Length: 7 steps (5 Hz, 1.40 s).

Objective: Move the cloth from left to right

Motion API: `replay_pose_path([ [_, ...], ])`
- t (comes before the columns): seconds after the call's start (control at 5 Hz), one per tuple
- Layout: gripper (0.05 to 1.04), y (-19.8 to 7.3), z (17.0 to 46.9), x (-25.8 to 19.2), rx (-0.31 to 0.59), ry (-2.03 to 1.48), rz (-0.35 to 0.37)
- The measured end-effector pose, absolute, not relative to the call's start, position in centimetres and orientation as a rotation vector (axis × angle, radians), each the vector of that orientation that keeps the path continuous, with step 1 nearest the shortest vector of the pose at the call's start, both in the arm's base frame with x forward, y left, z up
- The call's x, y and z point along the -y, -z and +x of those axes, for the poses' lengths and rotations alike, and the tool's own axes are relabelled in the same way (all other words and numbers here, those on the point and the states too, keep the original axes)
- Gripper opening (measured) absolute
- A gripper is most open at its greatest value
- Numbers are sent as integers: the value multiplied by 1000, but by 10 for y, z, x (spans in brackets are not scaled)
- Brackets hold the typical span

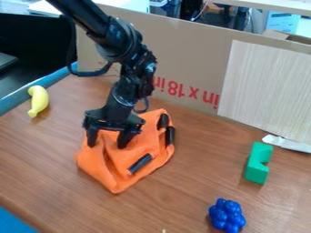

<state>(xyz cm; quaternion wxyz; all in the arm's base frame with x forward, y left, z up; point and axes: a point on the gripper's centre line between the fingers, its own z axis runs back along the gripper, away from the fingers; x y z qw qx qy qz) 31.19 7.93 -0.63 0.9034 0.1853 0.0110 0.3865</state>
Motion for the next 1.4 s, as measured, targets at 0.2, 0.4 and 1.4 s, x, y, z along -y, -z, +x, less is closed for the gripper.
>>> replay_pose_path([
  [0.2, 999, 6, 297, -57, -63, -784, 377],
  [0.4, 999, 7, 289, -46, -93, -816, 370],
  [1.4, 999, -72, 295, -10, -74, -957, 213],
])
